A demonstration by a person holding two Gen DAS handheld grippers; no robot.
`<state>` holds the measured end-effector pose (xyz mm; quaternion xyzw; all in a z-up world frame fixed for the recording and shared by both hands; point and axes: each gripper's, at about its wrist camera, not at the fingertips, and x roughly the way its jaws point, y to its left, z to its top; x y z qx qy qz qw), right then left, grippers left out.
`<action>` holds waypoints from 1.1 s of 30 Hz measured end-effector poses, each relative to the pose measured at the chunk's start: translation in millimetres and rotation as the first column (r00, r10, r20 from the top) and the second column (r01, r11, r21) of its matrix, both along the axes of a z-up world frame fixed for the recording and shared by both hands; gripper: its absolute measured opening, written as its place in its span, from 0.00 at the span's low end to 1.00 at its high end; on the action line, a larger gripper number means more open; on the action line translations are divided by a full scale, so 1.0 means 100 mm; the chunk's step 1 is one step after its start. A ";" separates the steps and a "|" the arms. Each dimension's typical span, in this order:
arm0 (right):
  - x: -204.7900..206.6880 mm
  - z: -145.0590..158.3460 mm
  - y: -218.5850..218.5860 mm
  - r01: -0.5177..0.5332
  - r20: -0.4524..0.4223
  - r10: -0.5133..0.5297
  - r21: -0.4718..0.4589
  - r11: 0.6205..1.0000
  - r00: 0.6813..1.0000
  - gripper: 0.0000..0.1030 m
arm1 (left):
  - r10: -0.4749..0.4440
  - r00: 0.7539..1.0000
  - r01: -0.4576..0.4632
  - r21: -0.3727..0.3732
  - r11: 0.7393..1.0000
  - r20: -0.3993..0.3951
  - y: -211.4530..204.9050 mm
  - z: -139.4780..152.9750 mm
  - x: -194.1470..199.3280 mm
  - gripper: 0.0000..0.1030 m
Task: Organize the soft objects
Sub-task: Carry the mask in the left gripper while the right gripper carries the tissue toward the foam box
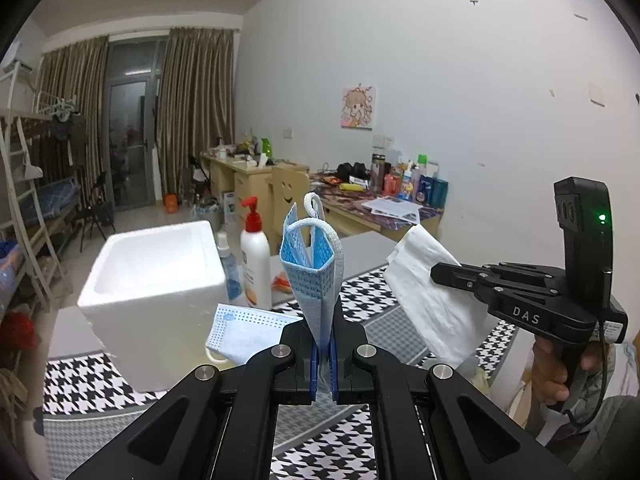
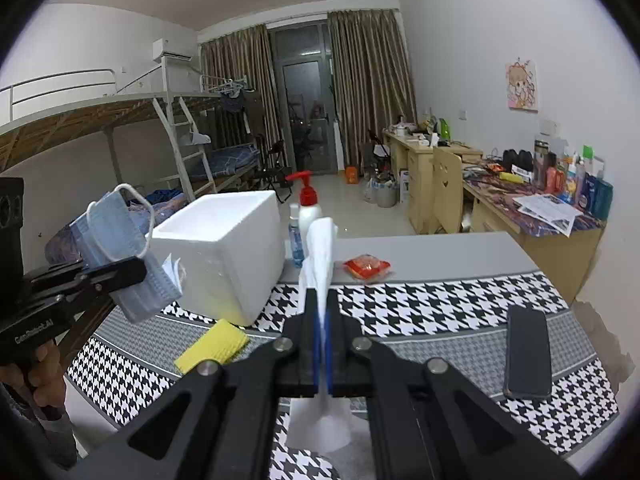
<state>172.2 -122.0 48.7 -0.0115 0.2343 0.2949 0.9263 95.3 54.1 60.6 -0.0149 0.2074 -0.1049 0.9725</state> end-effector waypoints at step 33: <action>0.19 0.48 0.73 -0.067 0.036 0.068 -0.016 0.998 0.997 0.04 | 0.213 0.974 -0.217 0.044 0.975 0.081 0.52 0.31 0.28 0.04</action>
